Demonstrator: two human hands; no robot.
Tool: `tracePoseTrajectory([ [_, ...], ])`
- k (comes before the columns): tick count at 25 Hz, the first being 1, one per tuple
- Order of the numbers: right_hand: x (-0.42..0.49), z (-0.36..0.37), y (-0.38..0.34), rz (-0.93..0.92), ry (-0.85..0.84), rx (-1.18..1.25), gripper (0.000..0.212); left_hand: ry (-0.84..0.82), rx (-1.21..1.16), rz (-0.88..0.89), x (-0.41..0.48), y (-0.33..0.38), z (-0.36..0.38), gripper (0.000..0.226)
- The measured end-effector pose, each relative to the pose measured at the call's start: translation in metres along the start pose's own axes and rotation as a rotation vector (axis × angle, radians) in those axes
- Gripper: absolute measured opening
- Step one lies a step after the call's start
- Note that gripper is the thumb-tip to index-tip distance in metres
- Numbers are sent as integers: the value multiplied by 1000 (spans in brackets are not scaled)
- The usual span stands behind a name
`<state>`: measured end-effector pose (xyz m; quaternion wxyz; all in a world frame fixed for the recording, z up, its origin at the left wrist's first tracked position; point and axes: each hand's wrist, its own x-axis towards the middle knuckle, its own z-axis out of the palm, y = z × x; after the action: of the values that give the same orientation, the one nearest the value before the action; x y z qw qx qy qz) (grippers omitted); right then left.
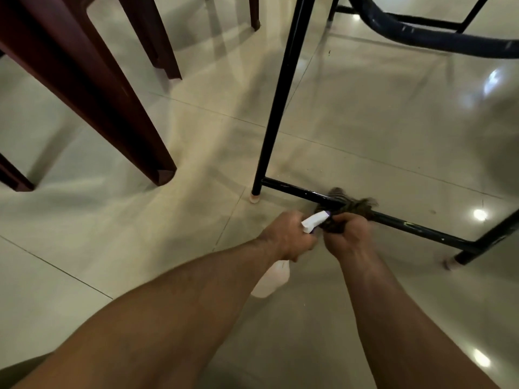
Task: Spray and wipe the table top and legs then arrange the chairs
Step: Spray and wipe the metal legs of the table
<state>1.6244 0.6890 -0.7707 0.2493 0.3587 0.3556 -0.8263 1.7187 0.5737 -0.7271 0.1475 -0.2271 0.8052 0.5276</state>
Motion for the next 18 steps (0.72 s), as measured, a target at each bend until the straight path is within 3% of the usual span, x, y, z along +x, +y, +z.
tracePoseTrajectory([
  [2, -4, -13, -9, 14, 23, -23, 41, -19, -22, 26, -2, 11, 16, 16],
  [5, -4, -44, -52, -100, 110, 168, 37, -13, -34, 52, 2, 24, 34, 11],
  [7, -4, -56, -70, -128, 86, 235, 46, -42, -11, 71, 6, 32, 45, 12],
  [10, -14, -64, -66, -116, -98, 149, 70, -47, 8, 59, 13, 42, 62, 11],
  [15, -18, -88, -109, -263, 241, 389, 62, -121, 25, 70, 16, 58, 82, 19],
  [18, -21, -102, -120, -253, 161, 290, 74, -165, 26, 90, 21, 64, 104, 21],
])
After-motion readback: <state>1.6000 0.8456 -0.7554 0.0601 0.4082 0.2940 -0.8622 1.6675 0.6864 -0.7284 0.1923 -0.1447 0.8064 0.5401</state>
